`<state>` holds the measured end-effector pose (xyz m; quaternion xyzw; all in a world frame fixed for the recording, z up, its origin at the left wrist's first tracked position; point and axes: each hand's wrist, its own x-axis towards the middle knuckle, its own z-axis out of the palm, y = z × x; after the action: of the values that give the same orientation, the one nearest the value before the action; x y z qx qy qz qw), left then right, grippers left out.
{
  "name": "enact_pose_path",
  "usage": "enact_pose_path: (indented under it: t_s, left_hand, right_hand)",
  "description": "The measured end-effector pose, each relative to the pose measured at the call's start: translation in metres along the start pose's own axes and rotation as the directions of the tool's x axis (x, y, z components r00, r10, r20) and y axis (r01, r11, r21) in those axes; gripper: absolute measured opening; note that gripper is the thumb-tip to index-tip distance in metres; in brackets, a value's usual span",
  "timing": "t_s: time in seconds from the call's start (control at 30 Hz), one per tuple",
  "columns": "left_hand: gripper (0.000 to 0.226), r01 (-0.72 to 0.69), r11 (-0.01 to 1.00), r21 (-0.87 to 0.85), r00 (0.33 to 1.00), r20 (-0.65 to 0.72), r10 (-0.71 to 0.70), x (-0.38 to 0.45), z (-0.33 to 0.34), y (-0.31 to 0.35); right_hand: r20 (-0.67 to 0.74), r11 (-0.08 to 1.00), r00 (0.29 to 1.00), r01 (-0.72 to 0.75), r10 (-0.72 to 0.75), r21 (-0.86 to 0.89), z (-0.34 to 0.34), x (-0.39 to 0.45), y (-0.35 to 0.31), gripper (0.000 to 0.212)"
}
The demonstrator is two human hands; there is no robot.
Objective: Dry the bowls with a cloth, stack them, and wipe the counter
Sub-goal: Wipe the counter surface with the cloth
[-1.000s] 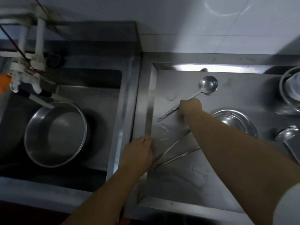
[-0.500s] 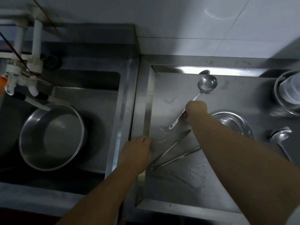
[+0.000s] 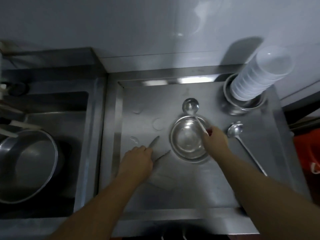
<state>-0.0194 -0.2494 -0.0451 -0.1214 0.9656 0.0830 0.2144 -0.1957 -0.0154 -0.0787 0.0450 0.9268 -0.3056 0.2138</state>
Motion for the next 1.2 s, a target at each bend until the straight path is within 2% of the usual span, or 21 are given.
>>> enact_pose_path:
  t_s: [0.17,0.3,0.47,0.67,0.9,1.03,1.2]
  left_hand:
    - [0.03,-0.047,0.999,-0.017,0.999,-0.015,0.047,0.004,0.003,0.063]
    - [0.037,-0.09,0.996,0.016,0.996,0.022,0.09,0.007,0.01,0.104]
    - [0.033,-0.113,0.993,0.021,0.993,0.021,0.113,0.006,0.016,0.141]
    - [0.029,-0.092,0.996,0.0,0.995,0.047,0.092,-0.004,0.019,0.163]
    - [0.037,-0.044,0.998,0.033,0.996,0.08,0.041,-0.018,0.035,0.166]
    - [0.04,-0.022,1.0,0.02,0.995,0.094,0.02,-0.027,0.044,0.167]
    - [0.035,0.003,1.0,0.026,0.995,0.103,-0.006,-0.036,0.049,0.165]
  right_hand:
    - [-0.065,0.997,0.997,0.04,-0.044,-0.063,-0.057,-0.022,0.089,0.019]
    - [-0.028,0.987,0.995,0.093,-0.097,-0.129,-0.094,-0.032,0.145,0.012]
    - [-0.012,0.988,0.996,0.084,-0.086,-0.129,-0.111,-0.029,0.192,0.018]
    - [-0.044,0.986,0.994,0.091,-0.098,-0.142,-0.107,-0.01,0.212,0.019]
    - [-0.064,0.97,0.985,0.147,-0.162,-0.195,-0.097,0.004,0.217,0.009]
    - [-0.079,0.947,0.982,0.141,-0.17,-0.289,-0.1,0.006,0.215,0.011]
    - [-0.052,0.941,0.996,0.047,-0.068,-0.336,-0.102,0.008,0.209,0.023]
